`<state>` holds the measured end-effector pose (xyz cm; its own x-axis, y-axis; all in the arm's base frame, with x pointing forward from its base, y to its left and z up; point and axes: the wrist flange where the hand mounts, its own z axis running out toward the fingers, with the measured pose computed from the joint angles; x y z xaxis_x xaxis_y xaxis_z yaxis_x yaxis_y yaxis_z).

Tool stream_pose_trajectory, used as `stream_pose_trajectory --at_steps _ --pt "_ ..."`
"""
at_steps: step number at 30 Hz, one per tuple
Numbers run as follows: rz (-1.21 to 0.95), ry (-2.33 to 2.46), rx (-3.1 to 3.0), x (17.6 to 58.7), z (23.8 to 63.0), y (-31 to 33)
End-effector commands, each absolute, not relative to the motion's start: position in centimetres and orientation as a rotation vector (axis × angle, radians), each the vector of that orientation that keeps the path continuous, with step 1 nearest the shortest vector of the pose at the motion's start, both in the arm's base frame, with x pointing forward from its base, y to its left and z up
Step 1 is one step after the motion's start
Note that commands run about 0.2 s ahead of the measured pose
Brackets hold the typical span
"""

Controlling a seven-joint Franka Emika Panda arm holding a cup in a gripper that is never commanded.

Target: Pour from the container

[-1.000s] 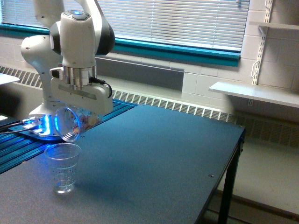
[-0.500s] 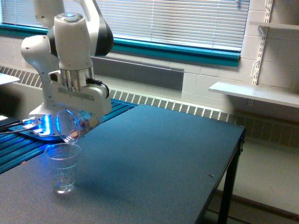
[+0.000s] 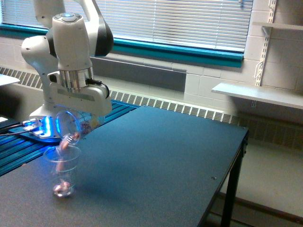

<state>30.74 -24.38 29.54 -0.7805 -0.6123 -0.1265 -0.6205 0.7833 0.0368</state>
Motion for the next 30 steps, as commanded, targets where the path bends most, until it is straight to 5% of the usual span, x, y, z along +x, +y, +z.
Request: stream_pose_trajectory --at_steps 1,30 --pt "0.110 2.843 -0.999 30.6 29.8 -24.5" --pt "0.172 2.771 -0.917 29.7 29.6 -26.1"
